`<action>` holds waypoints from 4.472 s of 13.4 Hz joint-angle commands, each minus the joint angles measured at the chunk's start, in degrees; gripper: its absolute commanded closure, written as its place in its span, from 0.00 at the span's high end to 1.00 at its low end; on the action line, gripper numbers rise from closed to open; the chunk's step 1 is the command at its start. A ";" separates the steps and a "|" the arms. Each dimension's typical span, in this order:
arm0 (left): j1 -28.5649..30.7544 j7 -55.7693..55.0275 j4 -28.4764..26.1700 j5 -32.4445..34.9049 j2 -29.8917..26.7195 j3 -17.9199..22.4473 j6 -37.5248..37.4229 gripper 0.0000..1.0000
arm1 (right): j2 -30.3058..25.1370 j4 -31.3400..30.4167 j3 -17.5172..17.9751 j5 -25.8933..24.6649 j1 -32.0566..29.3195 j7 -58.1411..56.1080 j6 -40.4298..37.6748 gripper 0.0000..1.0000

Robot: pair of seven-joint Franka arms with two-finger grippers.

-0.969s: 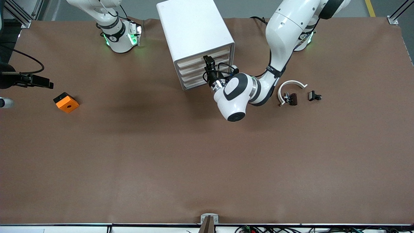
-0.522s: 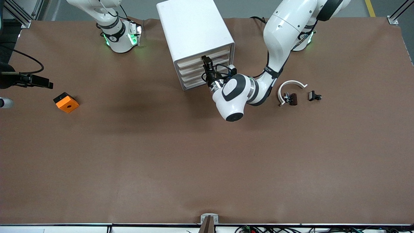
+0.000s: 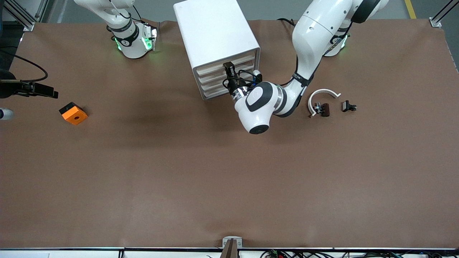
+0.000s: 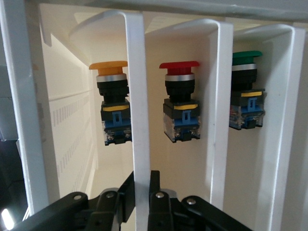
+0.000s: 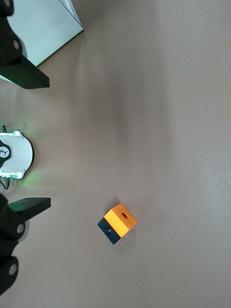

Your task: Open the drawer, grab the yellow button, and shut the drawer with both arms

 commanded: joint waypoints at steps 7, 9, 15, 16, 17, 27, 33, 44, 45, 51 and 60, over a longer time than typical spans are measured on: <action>2.02 -0.21 2.51 1.68 0.59 2.71 1.11 0.00 | 0.83 0.61 0.59 0.44 -1.84 0.33 -0.09 1.00; 2.82 0.05 3.21 1.59 0.59 2.98 1.11 0.00 | 0.83 0.53 0.59 0.96 -1.84 0.42 0.08 1.00; 3.26 0.49 4.88 1.59 0.68 4.73 1.20 0.03 | 0.22 0.44 0.94 4.66 2.18 21.38 -0.70 1.00; 3.26 0.58 5.23 1.59 0.68 5.08 1.20 0.03 | 0.13 0.35 0.94 4.66 3.86 27.34 -0.88 1.00; 3.26 1.10 5.41 1.51 0.68 5.43 1.46 0.04 | 0.21 0.26 0.94 4.66 5.87 31.84 -1.66 1.00; 4.57 2.42 9.01 1.50 0.41 7.55 1.64 1.00 | -0.22 0.35 1.03 6.50 23.81 64.29 -1.06 1.00; 5.89 4.52 14.63 1.59 -0.11 13.07 1.64 1.00 | 0.13 0.52 1.03 6.94 34.53 83.79 2.80 1.00; 6.24 48.70 16.84 16.67 -4.60 28.38 1.82 1.00 | 11.71 5.43 1.03 6.59 54.05 120.45 16.96 1.00; 6.33 53.35 16.84 20.10 -4.68 28.46 1.82 1.00 | 13.90 7.45 1.03 6.68 54.67 122.13 16.96 1.00; 7.30 80.26 16.66 35.24 -9.16 30.66 4.27 1.00 | 20.95 10.98 1.03 6.68 59.06 123.47 19.33 1.00; 6.95 107.87 13.59 46.06 -20.67 31.10 4.37 1.00 | 24.56 10.55 0.94 5.71 62.85 119.25 20.21 1.00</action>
